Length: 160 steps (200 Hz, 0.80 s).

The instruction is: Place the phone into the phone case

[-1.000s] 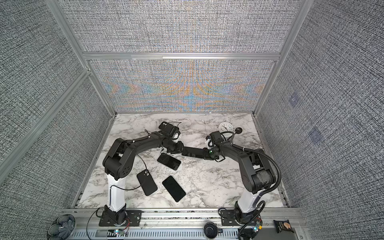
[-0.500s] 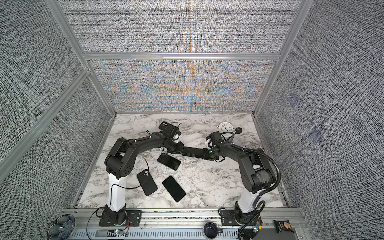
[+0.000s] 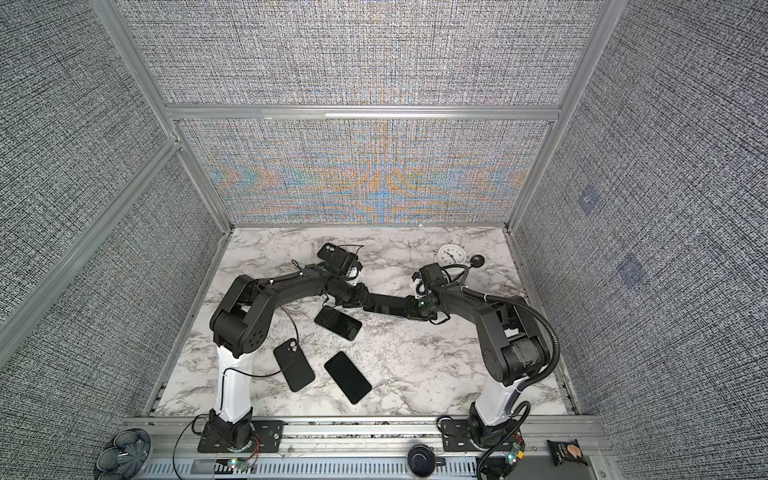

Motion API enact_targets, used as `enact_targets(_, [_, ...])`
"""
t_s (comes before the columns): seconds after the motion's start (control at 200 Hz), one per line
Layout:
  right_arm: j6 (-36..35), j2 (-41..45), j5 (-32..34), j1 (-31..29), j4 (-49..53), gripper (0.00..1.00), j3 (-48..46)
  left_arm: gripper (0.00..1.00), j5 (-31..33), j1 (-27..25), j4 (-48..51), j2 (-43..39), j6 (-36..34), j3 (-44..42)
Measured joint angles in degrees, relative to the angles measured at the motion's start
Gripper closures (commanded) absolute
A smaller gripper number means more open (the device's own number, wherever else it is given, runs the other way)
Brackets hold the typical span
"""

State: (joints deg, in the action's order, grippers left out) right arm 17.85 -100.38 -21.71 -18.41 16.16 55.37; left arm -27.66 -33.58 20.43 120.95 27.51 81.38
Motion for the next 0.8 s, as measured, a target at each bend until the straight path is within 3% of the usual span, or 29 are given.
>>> enact_targets(0.195, [0.63,-0.11,0.09,0.09,-0.44,0.89,-0.39,0.55,-0.24,0.04,-0.02,0.11,0.22,0.02])
enact_targets(0.8, [1.90,-0.81,-1.01,-0.33,-4.72,0.88,-1.51,0.55,1.29,0.39,-0.39,0.13,0.85,0.13])
